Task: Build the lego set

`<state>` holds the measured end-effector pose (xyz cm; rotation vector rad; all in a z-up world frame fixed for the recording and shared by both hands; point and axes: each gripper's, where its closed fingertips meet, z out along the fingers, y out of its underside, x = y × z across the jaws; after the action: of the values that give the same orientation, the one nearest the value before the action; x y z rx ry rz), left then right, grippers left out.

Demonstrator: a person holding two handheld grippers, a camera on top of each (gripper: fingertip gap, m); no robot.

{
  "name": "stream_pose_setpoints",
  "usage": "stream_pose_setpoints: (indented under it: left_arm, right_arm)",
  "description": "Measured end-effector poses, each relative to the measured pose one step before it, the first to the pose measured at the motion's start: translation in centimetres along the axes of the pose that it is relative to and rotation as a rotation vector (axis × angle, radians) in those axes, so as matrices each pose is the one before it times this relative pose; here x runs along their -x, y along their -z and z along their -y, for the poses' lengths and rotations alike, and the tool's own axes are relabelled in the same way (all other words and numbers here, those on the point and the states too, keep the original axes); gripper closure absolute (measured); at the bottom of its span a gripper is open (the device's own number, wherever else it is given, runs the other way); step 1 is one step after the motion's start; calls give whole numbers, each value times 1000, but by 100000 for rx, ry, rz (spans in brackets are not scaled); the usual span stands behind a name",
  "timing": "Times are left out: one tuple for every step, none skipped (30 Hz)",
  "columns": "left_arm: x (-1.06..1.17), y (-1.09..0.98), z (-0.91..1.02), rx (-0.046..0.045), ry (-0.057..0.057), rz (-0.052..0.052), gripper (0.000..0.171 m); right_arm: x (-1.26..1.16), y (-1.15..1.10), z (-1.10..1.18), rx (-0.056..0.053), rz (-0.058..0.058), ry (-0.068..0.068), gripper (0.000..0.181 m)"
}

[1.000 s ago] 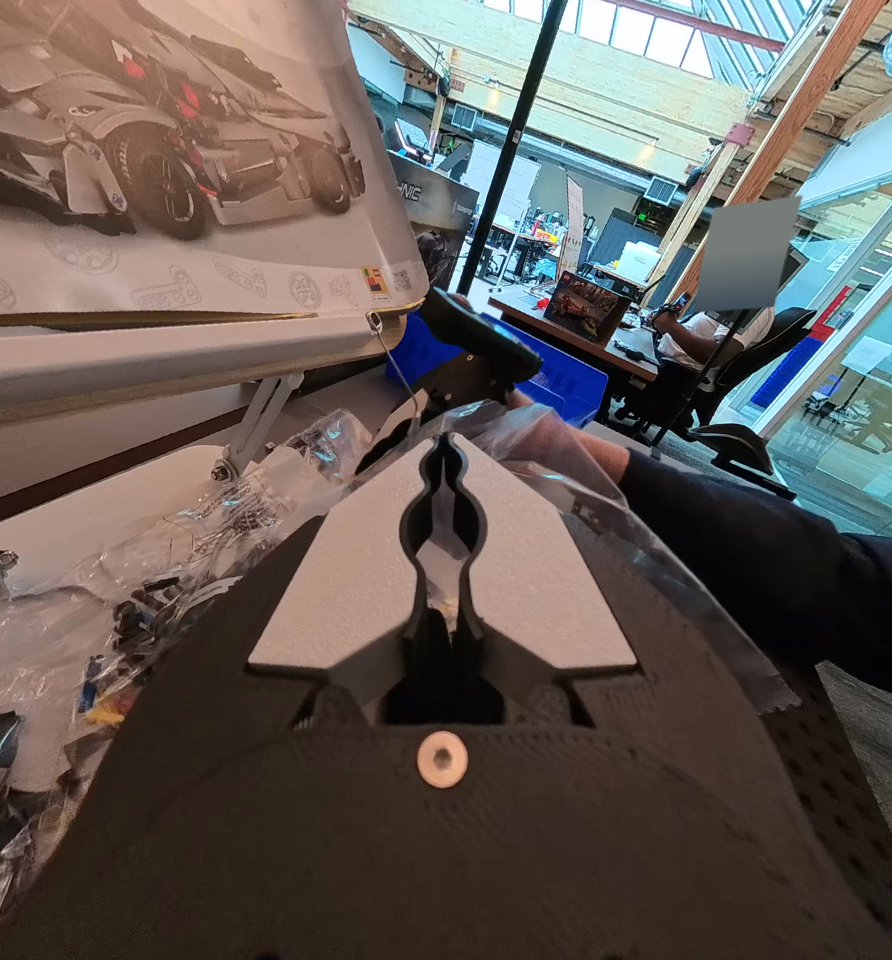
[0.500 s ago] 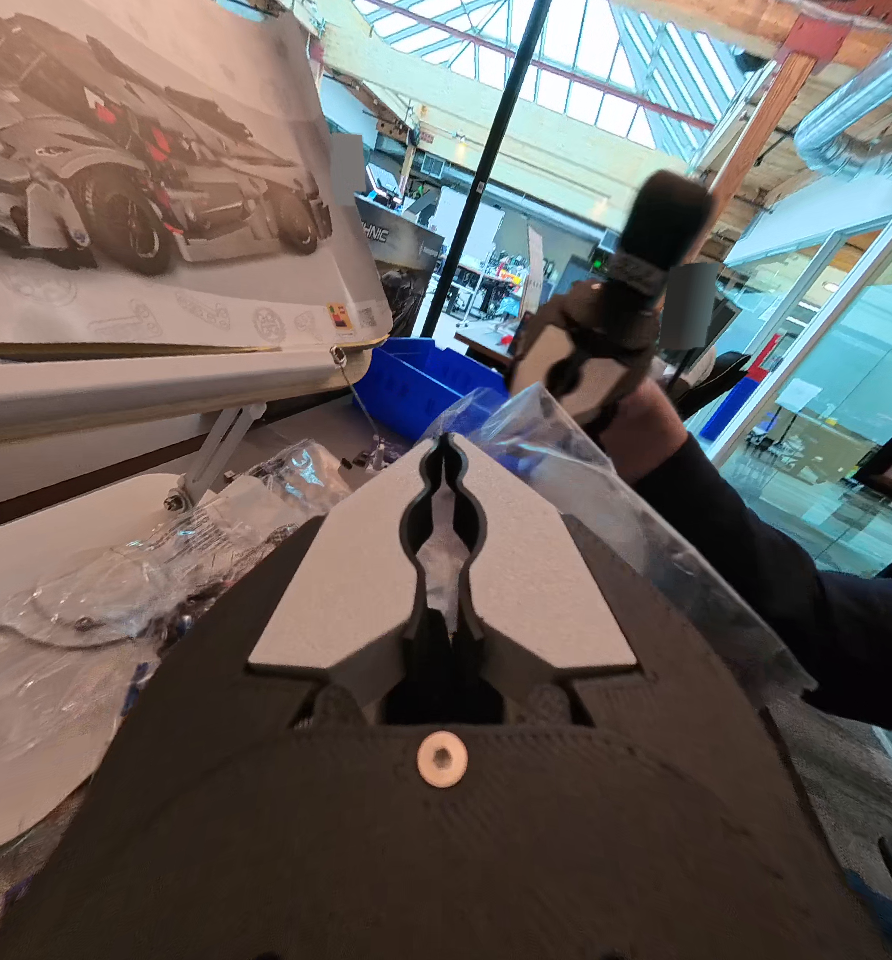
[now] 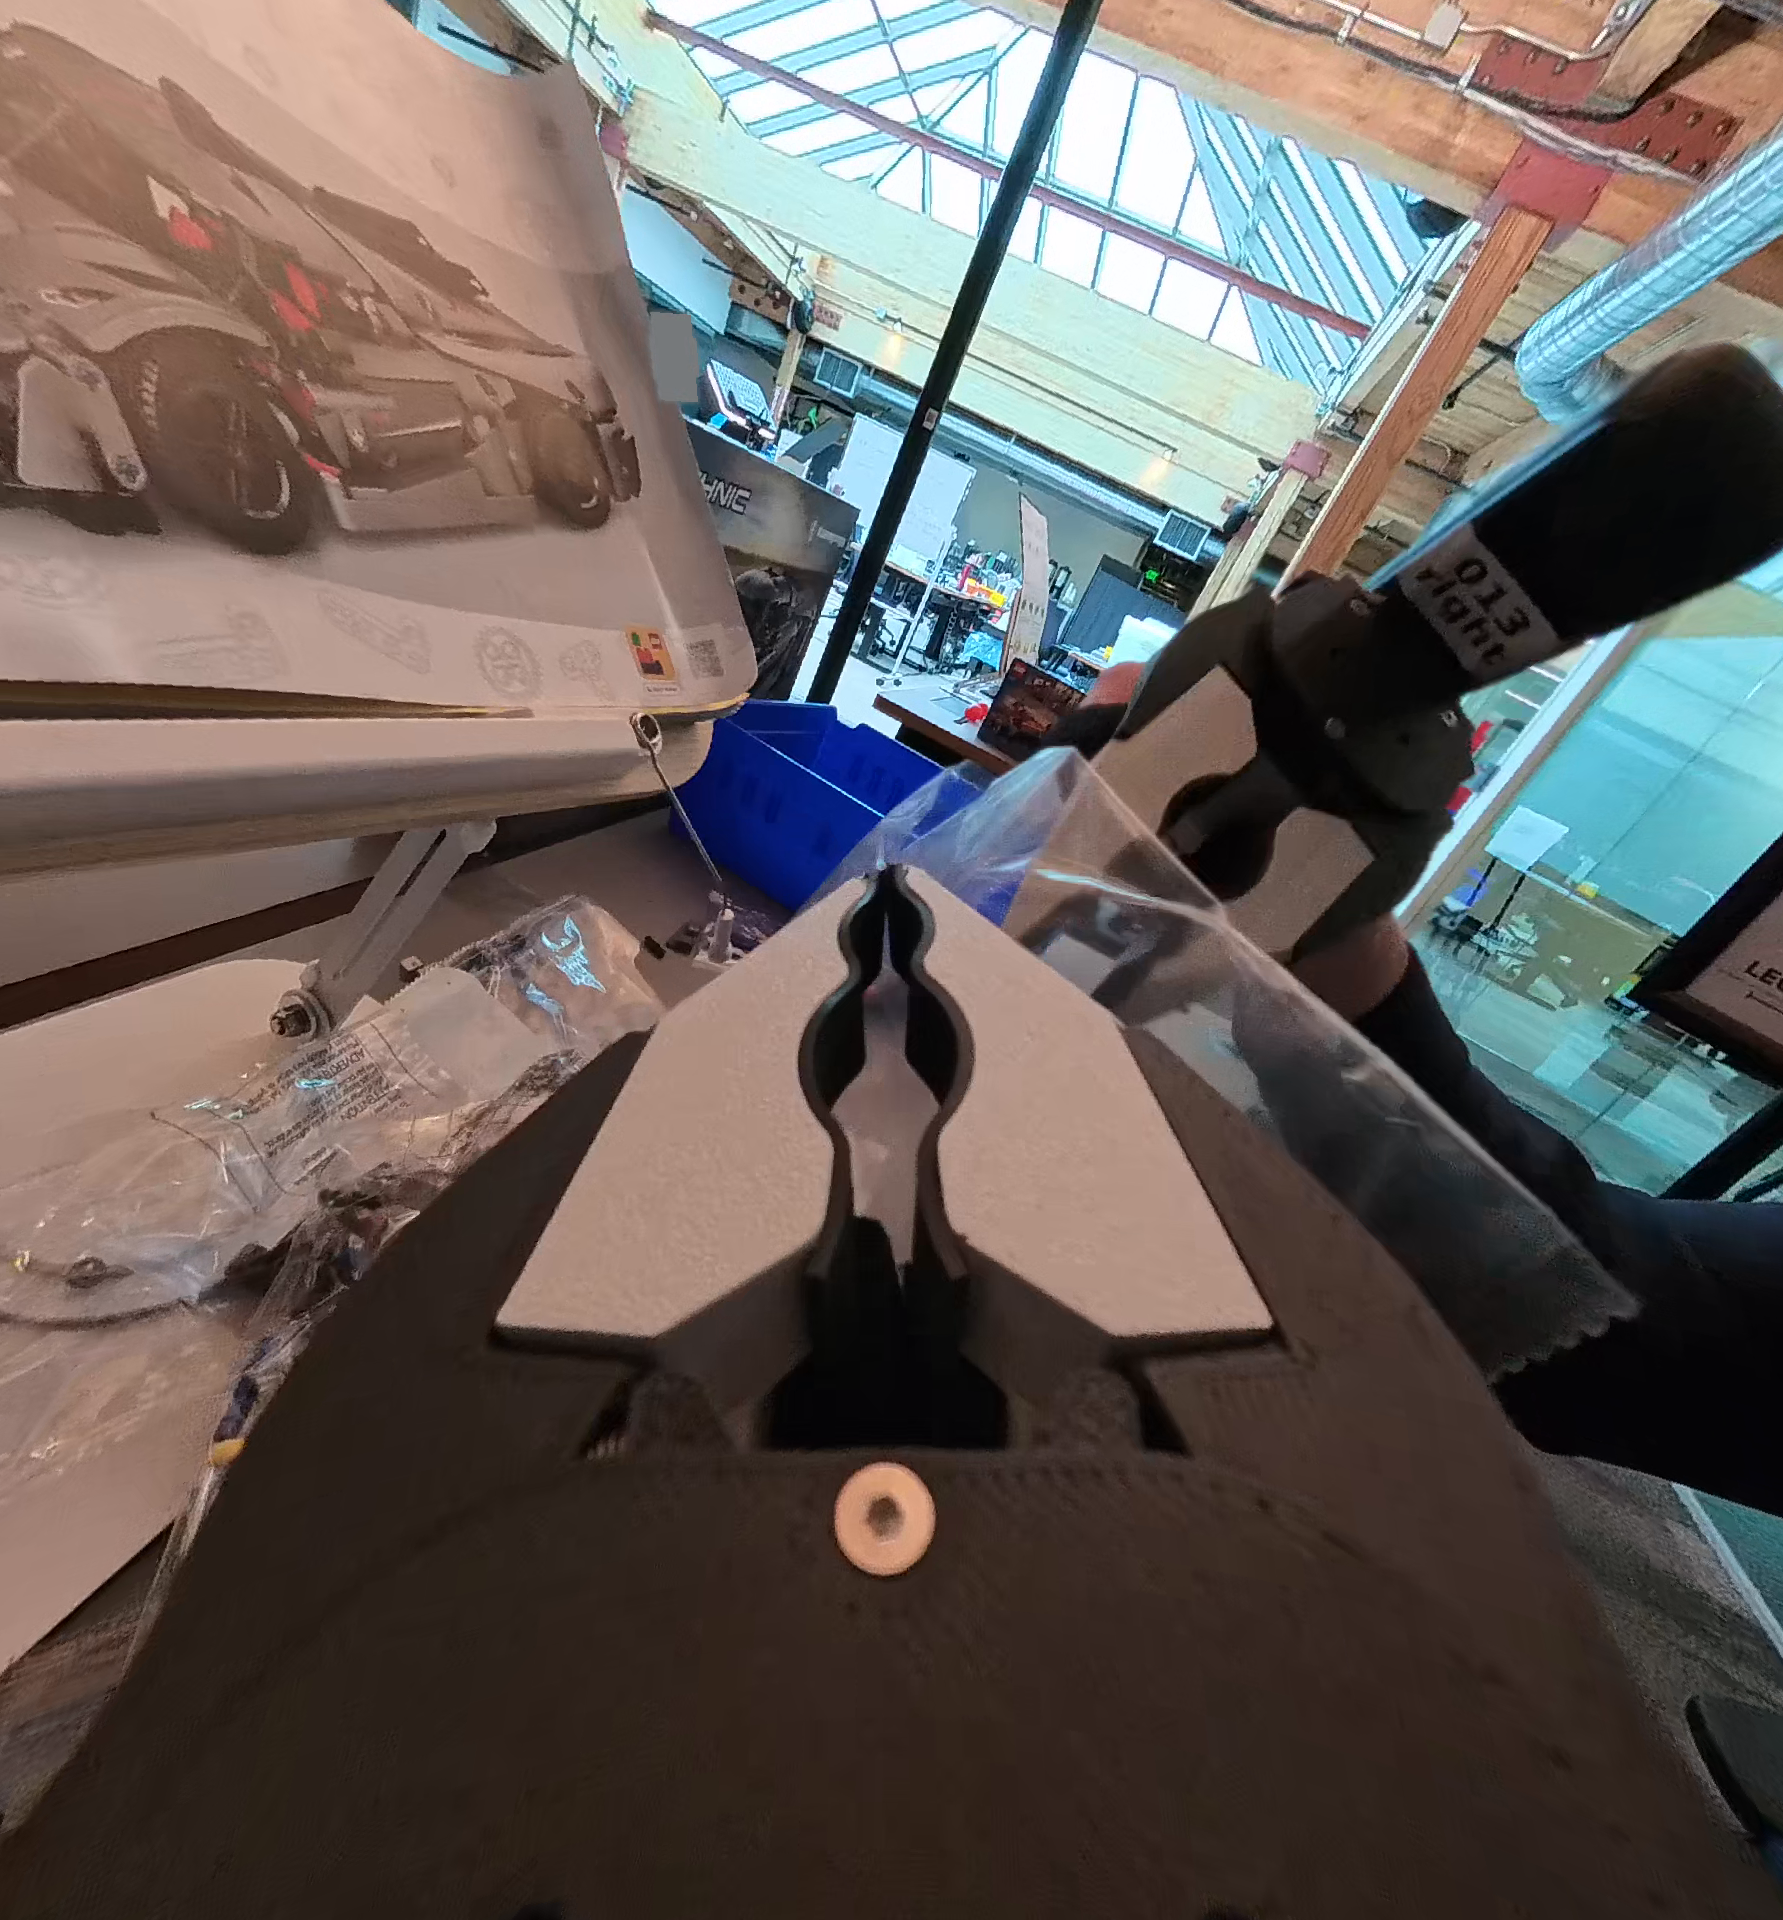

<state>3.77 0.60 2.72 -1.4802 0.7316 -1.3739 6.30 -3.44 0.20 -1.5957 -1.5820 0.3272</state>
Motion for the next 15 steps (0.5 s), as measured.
stream_pose_setpoints:
  left_arm:
    - [-5, 10, 19, -45, -129, 71, 171]
    - [22, 25, -4, 157, -266, 289, 171]
    - [37, 53, 17, 18, -159, 300, 171]
    - [19, 55, 36, -173, -12, 30, 171]
    - [-21, 63, 95, -557, 309, -307, 171]
    - [-13, 48, 81, -408, 129, -112, 171]
    - [128, 36, -62, 511, -346, 769, 171]
    - [150, 9, -112, 555, -359, 695, 171]
    - [79, -2, -43, -89, 490, -77, 171]
    - [44, -44, -52, -110, 546, -337, 171]
    - [34, -57, -113, 353, 45, -78, 171]
    - [70, -39, -112, 536, -248, 340, 171]
    - [30, -24, -45, 237, -145, 107, 171]
    - [-3, 4, 17, -173, 186, -144, 171]
    - [2, 11, 18, -77, 20, -69, 171]
  right_arm:
    - [-546, 734, -1, -2211, -2008, -158, 165]
    - [-837, 856, -196, -2467, -3210, -592, 169]
    - [-1210, 882, -601, -1118, -3519, -3650, 176]
    - [-1399, 827, -1015, -71, -2664, -5741, 178]
    - [-1417, 720, -1227, -234, -1858, -6229, 178]
    - [-1902, 492, -1444, -141, -4002, -7433, 174]
    - [-2101, 222, -1783, 1715, -4600, -8294, 172]
    - [-2110, -155, -1899, 2268, -4037, -8077, 167]
    - [-1579, -384, -1485, 176, -1723, -5873, 161]
    - [-1592, -561, -1287, -326, -3398, -4291, 161]
    - [-1536, -753, -1534, 2401, -4416, -4263, 160]
    - [-1160, -966, -1623, 5436, -2989, -5118, 158]
    - [-907, -1167, -1651, 7335, -2069, -4854, 155]
    - [-960, -1161, -1436, 6992, -3400, -3017, 152]
    - [-1042, -1035, -1242, 6026, -5394, -1335, 152]
